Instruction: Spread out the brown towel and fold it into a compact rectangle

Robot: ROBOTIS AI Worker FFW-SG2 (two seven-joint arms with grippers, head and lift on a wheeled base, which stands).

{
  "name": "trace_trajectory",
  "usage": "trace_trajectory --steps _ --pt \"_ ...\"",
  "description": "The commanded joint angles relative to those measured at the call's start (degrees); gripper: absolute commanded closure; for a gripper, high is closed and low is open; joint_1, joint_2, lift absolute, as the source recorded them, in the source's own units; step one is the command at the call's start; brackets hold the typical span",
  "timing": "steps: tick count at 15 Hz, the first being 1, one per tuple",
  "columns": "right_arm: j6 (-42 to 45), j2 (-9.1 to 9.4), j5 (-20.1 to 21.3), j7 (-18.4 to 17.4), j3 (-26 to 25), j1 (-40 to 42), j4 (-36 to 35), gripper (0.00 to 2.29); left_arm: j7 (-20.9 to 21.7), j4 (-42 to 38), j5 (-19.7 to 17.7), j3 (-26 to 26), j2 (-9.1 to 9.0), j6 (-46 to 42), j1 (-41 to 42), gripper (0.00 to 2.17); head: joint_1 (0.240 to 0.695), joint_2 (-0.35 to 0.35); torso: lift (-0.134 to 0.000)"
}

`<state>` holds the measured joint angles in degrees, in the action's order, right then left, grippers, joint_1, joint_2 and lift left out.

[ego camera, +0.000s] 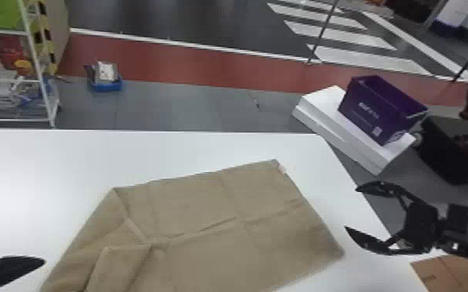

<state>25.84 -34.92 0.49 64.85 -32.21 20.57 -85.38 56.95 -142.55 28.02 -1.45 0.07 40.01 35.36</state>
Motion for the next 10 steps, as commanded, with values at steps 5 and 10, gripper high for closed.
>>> trace_trajectory --steps 5,10 --pt "-11.9 -1.02 2.6 -19.2 1.2 -6.3 7.1 0.13 1.8 1.0 -2.9 0.6 -0.22 6.2 -0.6 0.15 0.695 -0.35 -0.124" --pt "-17.7 -1.64 0.7 -29.1 3.6 -13.9 13.6 0.13 1.8 1.5 -2.5 2.2 -0.22 16.2 -0.7 0.26 0.695 -0.35 -0.124"
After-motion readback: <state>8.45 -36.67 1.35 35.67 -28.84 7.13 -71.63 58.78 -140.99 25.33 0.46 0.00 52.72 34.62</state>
